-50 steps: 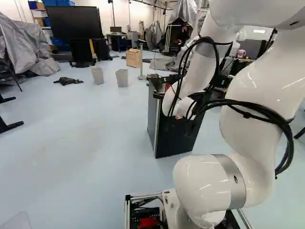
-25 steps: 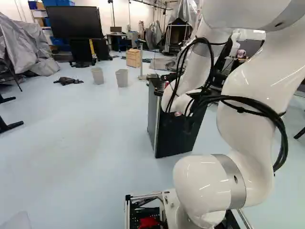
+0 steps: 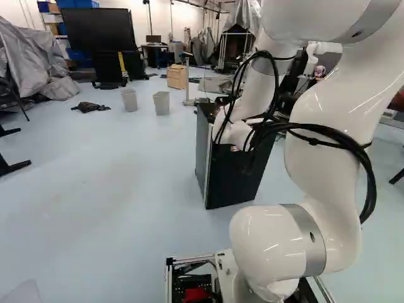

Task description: Grab a drink from the fridge

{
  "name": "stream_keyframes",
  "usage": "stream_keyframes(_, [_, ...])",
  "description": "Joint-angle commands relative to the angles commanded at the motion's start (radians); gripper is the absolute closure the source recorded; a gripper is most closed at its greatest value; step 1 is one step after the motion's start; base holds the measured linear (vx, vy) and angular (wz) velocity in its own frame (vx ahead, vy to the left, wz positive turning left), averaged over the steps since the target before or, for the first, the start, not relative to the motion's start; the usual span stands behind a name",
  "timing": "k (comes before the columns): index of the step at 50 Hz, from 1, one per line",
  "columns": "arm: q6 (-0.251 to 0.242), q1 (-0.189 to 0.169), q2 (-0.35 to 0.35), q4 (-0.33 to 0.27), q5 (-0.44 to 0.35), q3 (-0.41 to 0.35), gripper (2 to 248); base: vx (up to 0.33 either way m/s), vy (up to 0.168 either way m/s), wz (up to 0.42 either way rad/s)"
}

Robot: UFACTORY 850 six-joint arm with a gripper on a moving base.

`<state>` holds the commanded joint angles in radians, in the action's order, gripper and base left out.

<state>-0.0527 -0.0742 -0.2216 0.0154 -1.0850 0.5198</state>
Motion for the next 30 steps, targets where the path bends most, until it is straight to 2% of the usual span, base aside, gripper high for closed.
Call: stream_keyframes(30, [0.000,0.025,-0.053,0.016,0.000,0.062,3,0.000,0.000,0.000])
